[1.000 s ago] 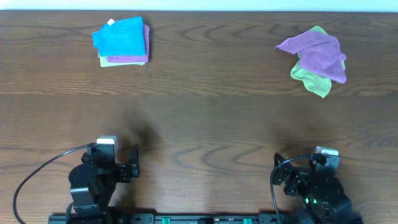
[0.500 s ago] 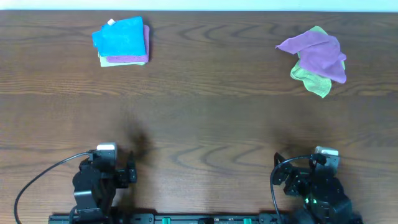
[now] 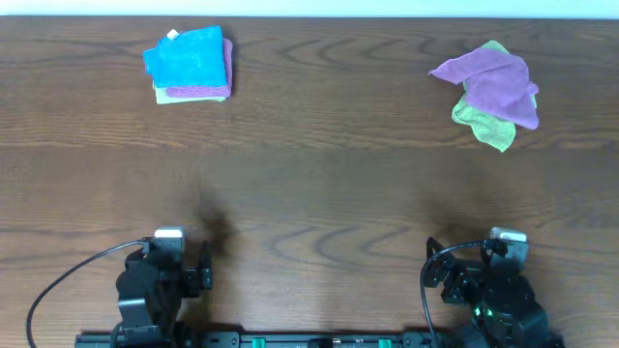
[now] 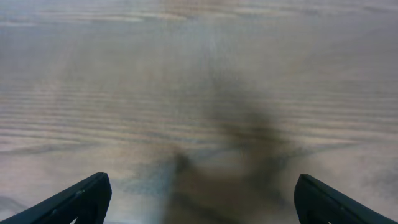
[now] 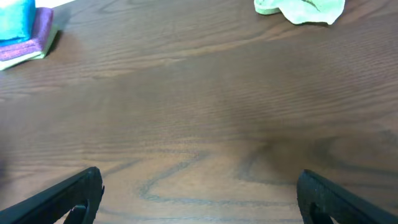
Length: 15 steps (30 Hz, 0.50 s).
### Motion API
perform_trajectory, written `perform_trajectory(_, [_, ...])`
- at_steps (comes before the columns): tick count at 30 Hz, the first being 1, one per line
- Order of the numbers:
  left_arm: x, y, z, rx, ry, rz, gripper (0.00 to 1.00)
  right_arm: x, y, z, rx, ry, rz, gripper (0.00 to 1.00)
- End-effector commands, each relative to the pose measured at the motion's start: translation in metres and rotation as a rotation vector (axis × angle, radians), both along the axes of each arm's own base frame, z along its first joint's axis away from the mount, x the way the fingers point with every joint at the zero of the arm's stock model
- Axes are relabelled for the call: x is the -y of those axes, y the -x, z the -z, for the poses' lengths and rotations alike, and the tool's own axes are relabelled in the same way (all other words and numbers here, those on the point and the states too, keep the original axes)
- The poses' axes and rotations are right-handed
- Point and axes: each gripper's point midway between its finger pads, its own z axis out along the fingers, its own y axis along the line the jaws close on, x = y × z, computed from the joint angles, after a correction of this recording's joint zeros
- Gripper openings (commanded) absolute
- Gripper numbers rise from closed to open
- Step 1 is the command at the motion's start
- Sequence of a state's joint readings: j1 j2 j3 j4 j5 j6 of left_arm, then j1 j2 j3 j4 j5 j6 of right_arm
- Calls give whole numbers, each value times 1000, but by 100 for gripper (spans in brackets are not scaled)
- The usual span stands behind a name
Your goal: Fold the cloth
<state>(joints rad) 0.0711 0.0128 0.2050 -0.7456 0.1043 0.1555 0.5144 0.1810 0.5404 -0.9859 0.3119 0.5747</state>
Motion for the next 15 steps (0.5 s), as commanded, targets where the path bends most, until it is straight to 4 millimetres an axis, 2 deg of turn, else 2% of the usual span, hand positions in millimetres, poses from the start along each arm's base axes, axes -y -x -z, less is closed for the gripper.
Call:
perform_trajectory(1, [0,1,6,-9,-9,8,95,4,0,-2,7,-9,27,99])
perform_trajectory(15, [0,3,10,-26,-2,3,95,4,0,-2,7,-9,27,99])
